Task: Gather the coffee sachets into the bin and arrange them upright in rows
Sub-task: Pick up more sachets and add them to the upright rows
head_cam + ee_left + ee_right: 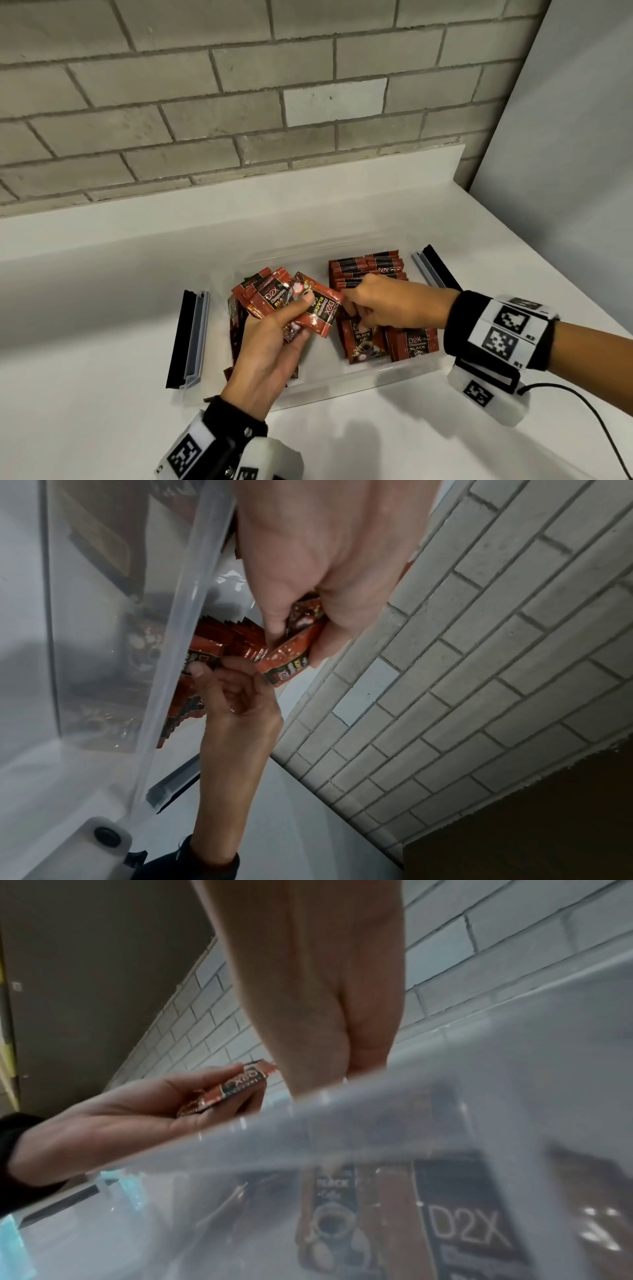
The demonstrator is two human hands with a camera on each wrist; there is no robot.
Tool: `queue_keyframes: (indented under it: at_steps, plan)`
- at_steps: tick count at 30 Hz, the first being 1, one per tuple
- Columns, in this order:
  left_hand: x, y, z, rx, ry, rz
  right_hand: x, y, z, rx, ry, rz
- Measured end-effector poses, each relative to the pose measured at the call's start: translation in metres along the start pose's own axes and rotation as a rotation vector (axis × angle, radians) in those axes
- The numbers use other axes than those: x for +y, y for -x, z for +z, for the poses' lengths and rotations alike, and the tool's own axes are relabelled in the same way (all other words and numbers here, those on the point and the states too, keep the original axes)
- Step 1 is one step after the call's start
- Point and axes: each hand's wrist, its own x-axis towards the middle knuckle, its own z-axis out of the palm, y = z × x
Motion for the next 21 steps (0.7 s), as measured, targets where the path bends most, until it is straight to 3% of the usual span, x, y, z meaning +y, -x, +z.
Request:
queue_keyframes:
  at_steps: [6, 8, 14, 21]
  plan:
    - [-0.003, -0.002, 0.005, -0.012, -0.041, -0.051, 0.006, 0.007, -0.009, 0.086, -0.073, 0.064]
    - [-0.003, -0.002, 0.005, -0.021, -0.056, -0.056, 0.008, 0.015, -0.021, 0.103, -0.241, 0.141]
    - [-0.002, 0.000, 0.010, -0.058, -0.040, -0.030, -0.004, 0.030, -0.034, -0.089, -0.864, 0.173]
    - [-0.003, 0.000, 0.007, -0.112, 0.041, -0.113, 0.000, 0.017, -0.028, 0.221, -0.967, 0.277]
